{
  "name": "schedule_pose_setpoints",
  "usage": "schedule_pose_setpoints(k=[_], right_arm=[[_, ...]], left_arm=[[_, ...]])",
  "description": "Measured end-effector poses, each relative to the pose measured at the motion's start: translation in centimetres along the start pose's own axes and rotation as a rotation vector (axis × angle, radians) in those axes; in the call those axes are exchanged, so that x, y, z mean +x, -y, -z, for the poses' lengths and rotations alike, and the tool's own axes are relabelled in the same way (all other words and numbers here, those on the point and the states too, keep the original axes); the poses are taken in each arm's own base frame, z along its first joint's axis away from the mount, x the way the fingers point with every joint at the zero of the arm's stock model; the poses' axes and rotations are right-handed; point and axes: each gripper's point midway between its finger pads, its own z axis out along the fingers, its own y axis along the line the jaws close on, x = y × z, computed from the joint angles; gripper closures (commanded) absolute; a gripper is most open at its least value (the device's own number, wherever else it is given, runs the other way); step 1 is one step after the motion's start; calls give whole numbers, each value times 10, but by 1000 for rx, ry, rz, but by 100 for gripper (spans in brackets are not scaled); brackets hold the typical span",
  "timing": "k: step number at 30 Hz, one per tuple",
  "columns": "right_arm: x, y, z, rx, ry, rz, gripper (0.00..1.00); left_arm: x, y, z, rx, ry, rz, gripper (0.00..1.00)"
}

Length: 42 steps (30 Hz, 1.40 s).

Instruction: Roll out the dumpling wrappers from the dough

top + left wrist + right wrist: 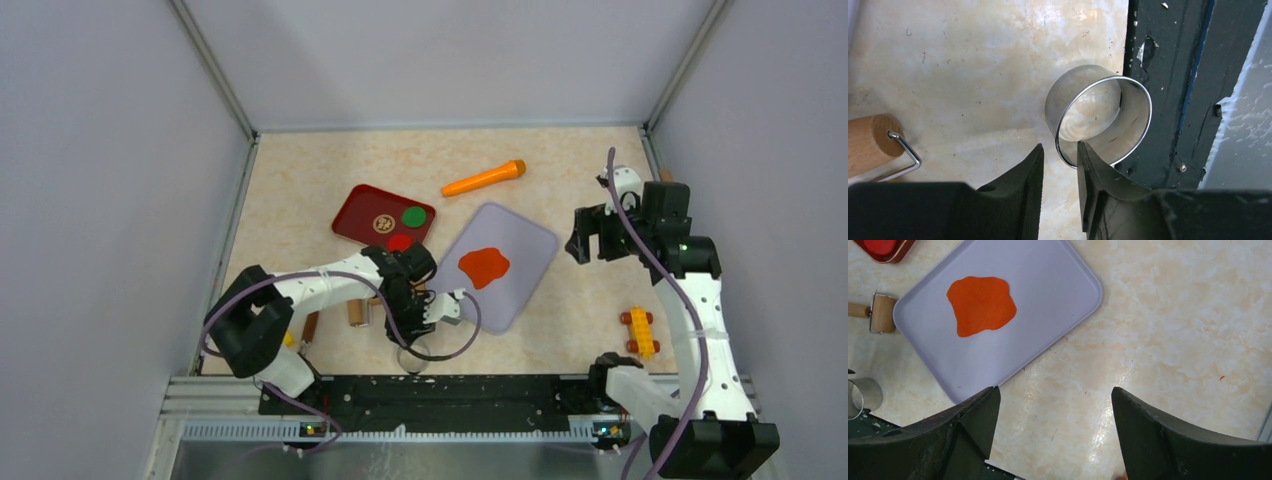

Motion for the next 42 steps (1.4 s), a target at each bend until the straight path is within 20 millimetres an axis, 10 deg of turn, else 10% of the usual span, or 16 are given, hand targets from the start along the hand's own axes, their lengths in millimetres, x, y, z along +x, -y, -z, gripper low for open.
schedule_pose_setpoints(k=[10, 17, 25, 33, 42], right_arm=[[-3, -2, 10, 11, 37, 12, 18], [-2, -3, 12, 11, 34, 11, 18], [5, -15, 7, -73, -80, -59, 26], [3, -33, -26, -226, -195, -264, 45], [5, -64, -79, -413, -296, -399, 51]], left_arm=[[-3, -10, -8, -18, -2, -4, 97], [-12, -19, 1, -59, -10, -2, 100], [-85, -62, 50, -236, 103, -29, 100], [-163, -132, 63, -357, 241, 168, 100], [-156, -163, 47, -359, 267, 491, 100]])
